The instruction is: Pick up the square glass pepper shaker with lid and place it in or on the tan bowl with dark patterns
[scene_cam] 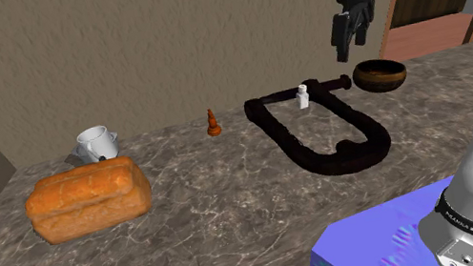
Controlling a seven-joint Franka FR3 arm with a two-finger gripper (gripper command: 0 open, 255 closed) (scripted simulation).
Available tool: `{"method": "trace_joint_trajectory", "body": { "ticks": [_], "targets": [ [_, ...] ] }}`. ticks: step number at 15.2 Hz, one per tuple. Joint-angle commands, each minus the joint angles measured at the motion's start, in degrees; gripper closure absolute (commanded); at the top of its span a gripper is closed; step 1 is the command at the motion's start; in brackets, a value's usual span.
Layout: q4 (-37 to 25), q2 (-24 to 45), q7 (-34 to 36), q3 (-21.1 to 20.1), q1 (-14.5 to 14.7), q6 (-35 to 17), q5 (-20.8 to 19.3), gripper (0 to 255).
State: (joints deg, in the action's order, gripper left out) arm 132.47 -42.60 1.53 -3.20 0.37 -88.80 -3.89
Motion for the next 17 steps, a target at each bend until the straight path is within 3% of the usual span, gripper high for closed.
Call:
{"method": "trace_joint_trajectory", "body": {
  "ticks": [1, 9, 17],
  "targets": [
    [0.0, 0.0, 0.0, 0.0, 0.0, 0.0, 0.0, 0],
    [1.6, 10.4, -4.7, 5.6, -2.4, -13.8, -2.7, 0],
    [-1.8, 24.4, -9.7, 10.8, -4.1, -25.9, -3.0, 0]
  ]
}}
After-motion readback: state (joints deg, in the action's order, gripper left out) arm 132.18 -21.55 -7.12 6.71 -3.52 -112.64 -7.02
